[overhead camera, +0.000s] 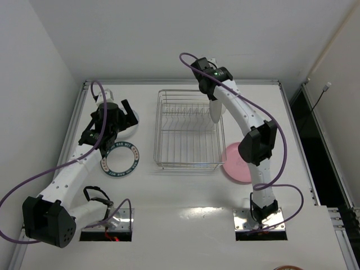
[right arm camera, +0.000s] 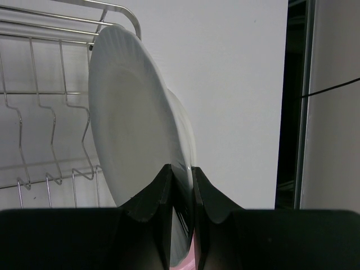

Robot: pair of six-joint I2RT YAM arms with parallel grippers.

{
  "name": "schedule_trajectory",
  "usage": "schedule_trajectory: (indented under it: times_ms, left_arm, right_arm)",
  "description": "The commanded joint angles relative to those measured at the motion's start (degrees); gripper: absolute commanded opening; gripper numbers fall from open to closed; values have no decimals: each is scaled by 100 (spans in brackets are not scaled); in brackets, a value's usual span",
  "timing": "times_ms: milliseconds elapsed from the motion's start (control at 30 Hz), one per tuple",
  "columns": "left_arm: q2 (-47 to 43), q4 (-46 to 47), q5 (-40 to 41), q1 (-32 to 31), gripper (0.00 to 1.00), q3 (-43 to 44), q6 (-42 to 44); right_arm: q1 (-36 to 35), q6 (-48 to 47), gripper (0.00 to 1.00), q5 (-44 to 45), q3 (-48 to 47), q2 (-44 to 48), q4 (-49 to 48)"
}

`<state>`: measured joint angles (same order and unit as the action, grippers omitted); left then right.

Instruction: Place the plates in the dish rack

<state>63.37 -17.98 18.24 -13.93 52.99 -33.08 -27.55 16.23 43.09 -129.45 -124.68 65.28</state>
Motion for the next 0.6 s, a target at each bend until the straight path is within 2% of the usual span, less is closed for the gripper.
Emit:
schedule_trajectory:
  times_ms: [0, 567]
  left_arm:
    - [-71, 75, 39, -57, 100, 220, 3]
    - [-71, 22, 92, -57, 100, 220, 3]
  right_arm:
    - [30, -32, 0, 384, -335, 533, -217]
    - [83, -32, 0, 367, -344, 577, -269]
